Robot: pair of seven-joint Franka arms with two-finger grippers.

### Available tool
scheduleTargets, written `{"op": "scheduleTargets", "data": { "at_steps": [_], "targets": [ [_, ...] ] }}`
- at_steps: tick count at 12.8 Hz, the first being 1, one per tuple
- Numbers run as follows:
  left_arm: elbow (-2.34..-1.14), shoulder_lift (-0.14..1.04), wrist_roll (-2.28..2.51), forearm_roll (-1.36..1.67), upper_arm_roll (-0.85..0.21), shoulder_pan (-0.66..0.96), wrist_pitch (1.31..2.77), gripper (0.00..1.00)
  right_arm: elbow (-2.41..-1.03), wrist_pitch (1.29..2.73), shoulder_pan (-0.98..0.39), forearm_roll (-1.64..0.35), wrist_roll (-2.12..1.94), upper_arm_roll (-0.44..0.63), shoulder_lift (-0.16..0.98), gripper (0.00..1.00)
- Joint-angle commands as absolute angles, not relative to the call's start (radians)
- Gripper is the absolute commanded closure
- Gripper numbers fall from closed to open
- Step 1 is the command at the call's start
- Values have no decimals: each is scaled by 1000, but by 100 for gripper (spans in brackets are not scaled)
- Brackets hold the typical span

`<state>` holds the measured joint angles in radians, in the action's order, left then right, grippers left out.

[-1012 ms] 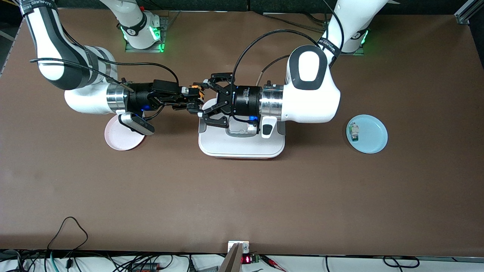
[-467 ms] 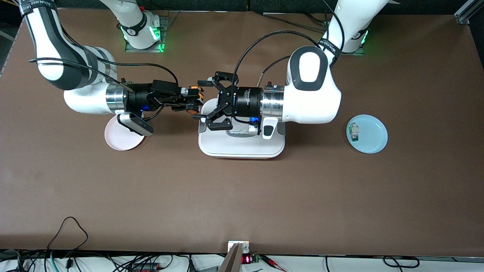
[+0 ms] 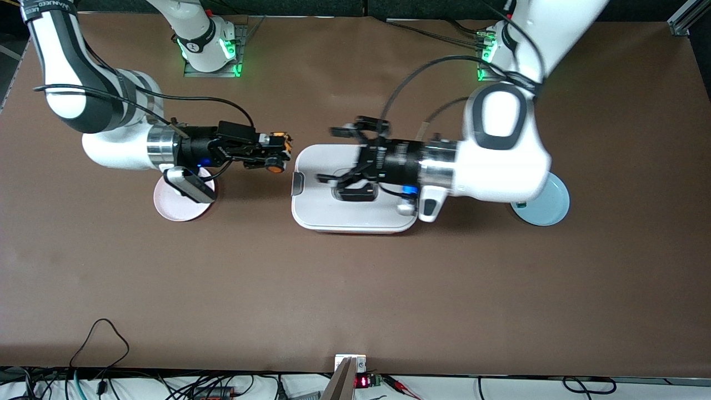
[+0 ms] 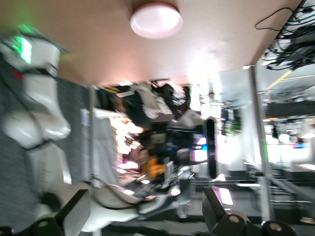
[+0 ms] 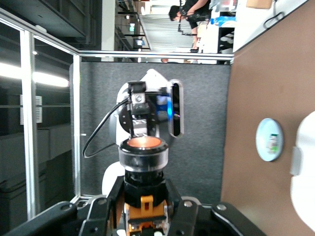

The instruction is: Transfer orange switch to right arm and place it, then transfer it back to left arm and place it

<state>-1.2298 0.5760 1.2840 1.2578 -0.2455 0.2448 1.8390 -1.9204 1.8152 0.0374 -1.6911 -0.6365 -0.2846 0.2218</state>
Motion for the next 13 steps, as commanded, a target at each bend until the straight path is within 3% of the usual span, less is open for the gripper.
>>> {"op": "scheduleTargets", "data": {
  "at_steps": [1, 3, 6, 10, 13],
  "targets": [
    [-1239, 517, 1144, 1070, -253, 200, 1684, 0, -1907, 1815, 77, -1619, -644, -293, 219, 74],
    [-1236, 511, 935, 846, -261, 193, 1475, 0, -1907, 1816, 103, -1516, -647, -293, 219, 74],
    [-1246, 440, 621, 483, -262, 195, 1335, 0, -1905, 1816, 153, -1334, -647, -293, 210, 74],
    [-1258, 384, 416, 177, -255, 155, 1286, 0, -1842, 1870, 169, -972, -644, -293, 207, 77],
    [-1293, 316, 396, 155, -242, 94, 1281, 0, -1839, 1871, 190, -720, -684, -293, 209, 77]
  ]
}}
